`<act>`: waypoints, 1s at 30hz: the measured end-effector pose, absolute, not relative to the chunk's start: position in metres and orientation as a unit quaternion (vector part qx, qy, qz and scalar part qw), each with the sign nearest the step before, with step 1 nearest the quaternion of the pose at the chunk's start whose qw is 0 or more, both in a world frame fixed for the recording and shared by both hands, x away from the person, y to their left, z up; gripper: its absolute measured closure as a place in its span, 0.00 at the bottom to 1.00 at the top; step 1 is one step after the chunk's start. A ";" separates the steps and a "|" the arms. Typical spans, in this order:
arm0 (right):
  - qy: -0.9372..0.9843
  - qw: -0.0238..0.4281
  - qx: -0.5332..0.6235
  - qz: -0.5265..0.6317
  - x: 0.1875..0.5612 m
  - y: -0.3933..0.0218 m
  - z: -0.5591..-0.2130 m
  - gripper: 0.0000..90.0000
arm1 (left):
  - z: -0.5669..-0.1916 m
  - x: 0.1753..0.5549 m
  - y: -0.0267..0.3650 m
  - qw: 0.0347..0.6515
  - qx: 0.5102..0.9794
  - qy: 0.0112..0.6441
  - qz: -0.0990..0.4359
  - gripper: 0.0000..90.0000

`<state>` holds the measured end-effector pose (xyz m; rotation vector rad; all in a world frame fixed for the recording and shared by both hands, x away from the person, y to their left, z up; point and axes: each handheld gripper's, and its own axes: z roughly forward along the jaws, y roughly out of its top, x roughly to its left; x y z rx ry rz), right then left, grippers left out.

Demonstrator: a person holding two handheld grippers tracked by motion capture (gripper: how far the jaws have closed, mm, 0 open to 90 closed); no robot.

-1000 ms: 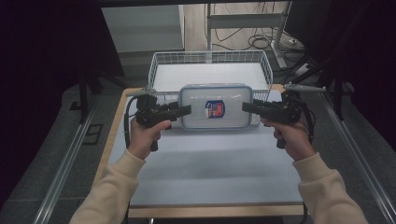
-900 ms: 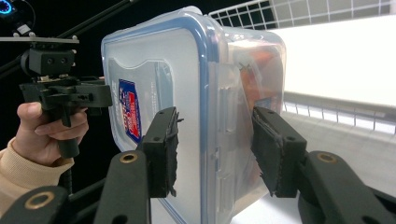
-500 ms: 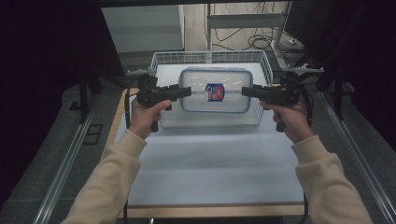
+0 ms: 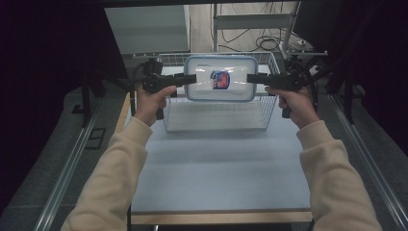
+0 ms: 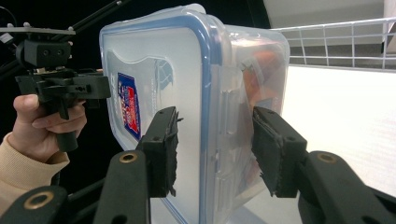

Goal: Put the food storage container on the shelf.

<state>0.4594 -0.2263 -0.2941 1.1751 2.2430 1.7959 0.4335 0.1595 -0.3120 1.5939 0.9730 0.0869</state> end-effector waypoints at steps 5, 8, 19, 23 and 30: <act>0.724 0.014 0.386 0.571 0.474 -0.223 -0.296 0.59 | -0.318 0.446 0.162 0.593 0.681 0.428 0.030 0.51; 0.726 0.007 0.392 0.566 0.481 -0.222 -0.298 0.59 | -0.320 0.452 0.163 0.591 0.679 0.435 0.023 0.51; 0.724 0.002 0.408 0.556 0.495 -0.218 -0.298 0.58 | -0.322 0.467 0.166 0.585 0.672 0.454 0.004 0.50; 0.724 0.001 0.414 0.552 0.499 -0.216 -0.297 0.57 | -0.320 0.472 0.164 0.581 0.668 0.464 0.005 0.49; 0.713 -0.005 0.426 0.557 0.506 -0.216 -0.299 0.57 | -0.320 0.482 0.163 0.577 0.662 0.478 -0.004 0.47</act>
